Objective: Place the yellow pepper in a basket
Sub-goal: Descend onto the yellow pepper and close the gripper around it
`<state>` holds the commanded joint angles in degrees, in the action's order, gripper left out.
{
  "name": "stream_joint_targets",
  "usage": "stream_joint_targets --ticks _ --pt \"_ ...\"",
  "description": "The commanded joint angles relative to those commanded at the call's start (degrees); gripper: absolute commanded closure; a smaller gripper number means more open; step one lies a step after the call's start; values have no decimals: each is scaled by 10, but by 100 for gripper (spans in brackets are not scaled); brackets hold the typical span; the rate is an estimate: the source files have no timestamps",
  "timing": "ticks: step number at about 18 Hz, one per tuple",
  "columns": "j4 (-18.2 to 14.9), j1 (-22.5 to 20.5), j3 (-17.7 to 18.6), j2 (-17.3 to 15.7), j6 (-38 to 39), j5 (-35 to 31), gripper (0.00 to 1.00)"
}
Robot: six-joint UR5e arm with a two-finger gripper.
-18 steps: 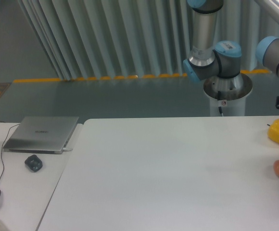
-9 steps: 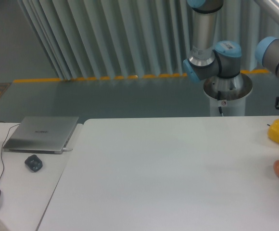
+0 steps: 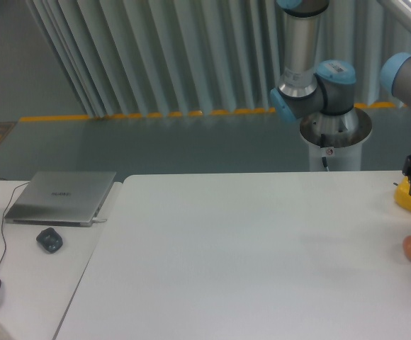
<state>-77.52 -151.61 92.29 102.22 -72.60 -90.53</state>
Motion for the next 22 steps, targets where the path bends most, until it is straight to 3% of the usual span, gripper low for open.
stream_joint_targets --ticks 5,9,13,17,18,22 --pt "2 3 4 -2 -21 -4 0" --pt "-3 8 5 -9 -160 -8 0" --pt "-6 27 19 -8 -300 -58 0" --pt "-4 24 56 -29 -514 -93 0" --pt "-6 26 61 -39 -548 -130 0" --pt "-14 26 76 -52 -614 -171 0"
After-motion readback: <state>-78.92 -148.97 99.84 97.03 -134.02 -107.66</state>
